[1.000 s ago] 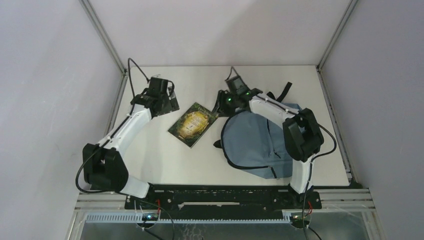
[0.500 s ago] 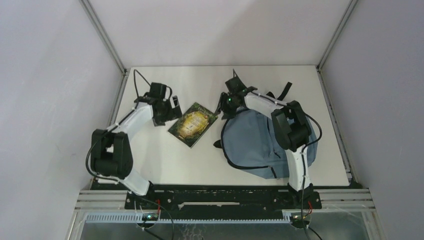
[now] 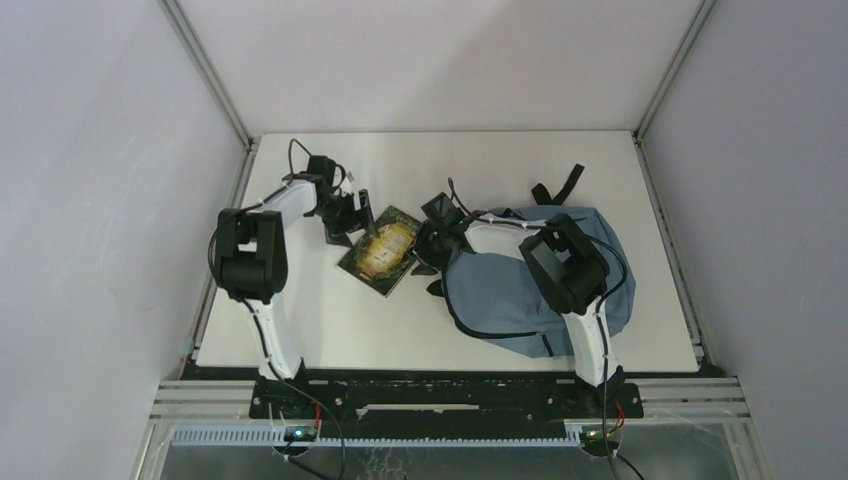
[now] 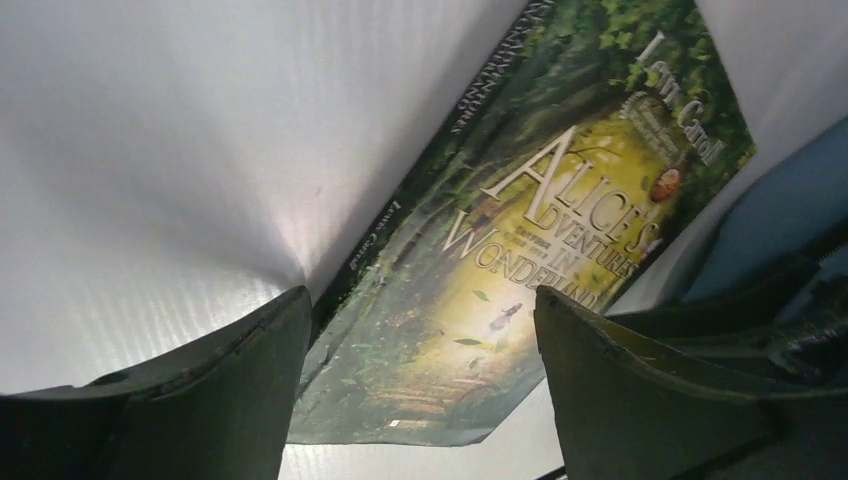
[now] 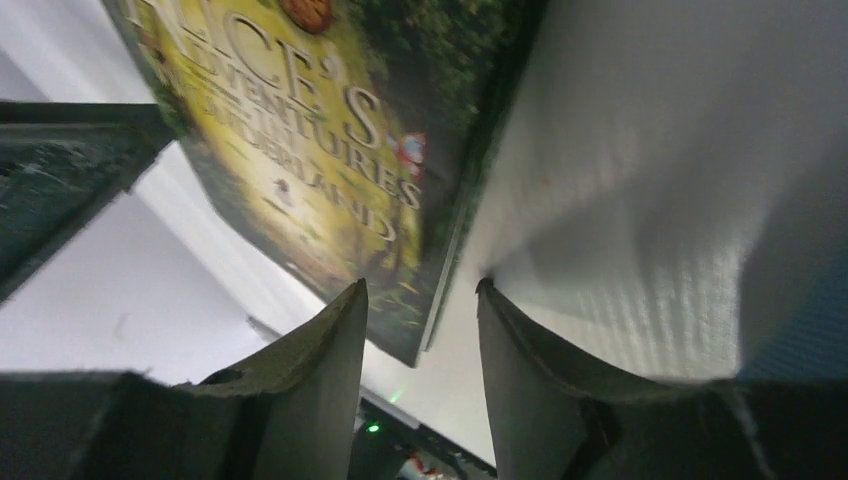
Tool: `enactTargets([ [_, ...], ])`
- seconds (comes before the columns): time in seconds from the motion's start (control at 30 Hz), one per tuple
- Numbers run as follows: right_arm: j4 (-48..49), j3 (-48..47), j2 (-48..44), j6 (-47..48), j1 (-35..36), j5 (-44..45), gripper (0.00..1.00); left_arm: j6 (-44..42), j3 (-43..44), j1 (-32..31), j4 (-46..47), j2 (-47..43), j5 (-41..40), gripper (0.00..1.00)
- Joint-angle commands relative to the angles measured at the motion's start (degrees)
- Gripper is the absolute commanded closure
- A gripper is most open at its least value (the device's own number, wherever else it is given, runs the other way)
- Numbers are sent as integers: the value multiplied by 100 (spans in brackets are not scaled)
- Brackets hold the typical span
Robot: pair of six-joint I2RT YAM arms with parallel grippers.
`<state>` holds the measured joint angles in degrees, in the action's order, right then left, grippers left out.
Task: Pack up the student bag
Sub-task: Move the book to the center of the board.
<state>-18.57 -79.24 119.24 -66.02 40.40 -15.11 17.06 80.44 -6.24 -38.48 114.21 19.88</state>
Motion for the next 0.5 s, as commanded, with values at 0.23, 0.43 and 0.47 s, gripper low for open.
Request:
enactTargets([
  [0.23,1449,95,403,-91,-274,-586,52,93,-951,-10,378,-871,1907,18],
  [0.43,1637,194,216,353,-355,-684,54,628,-1598,-36,1003,-1883,2640,20],
  [0.47,1674,194,225,398,-366,-731,54,717,-1660,-47,1094,-2029,2729,20],
])
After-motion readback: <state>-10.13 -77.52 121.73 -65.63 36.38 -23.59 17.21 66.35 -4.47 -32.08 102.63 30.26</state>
